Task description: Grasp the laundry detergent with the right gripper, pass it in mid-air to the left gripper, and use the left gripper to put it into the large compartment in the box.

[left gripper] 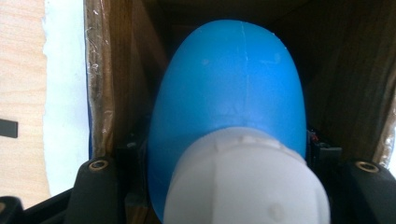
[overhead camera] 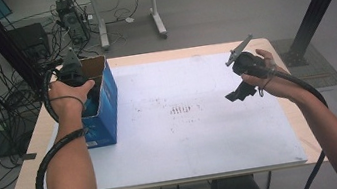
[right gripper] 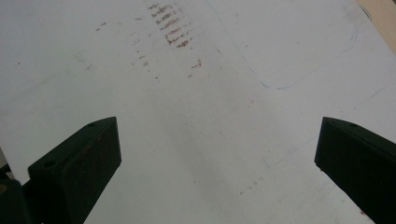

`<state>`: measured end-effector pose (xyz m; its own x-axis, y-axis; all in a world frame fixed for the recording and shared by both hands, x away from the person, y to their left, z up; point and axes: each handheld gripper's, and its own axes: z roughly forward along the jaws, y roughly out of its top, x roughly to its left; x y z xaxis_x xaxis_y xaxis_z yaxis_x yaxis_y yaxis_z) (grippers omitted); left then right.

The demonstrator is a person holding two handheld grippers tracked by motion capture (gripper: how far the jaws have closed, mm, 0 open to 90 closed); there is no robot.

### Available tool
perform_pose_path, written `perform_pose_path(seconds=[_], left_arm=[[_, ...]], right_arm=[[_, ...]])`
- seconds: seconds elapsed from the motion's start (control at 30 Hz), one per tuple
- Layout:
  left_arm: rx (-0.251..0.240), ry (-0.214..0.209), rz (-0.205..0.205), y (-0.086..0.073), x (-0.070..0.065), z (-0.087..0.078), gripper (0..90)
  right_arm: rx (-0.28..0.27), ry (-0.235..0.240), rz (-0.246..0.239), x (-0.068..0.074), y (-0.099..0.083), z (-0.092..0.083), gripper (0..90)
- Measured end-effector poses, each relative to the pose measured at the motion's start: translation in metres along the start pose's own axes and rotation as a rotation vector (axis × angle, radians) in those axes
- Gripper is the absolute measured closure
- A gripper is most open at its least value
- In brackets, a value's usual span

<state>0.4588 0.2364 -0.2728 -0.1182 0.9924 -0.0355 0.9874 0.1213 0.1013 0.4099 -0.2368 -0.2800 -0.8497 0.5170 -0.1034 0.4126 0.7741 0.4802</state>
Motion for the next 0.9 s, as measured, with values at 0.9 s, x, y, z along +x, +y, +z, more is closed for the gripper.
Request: perform_pose_path(seconds=[0.9], left_arm=[[-0.005,-0.001,-0.002,-0.0004,0.0001,0.0002,36.2]], right_arm=[[0.004,-0.005,-0.004,0.0000,0.0005,-0.0021,0.3]])
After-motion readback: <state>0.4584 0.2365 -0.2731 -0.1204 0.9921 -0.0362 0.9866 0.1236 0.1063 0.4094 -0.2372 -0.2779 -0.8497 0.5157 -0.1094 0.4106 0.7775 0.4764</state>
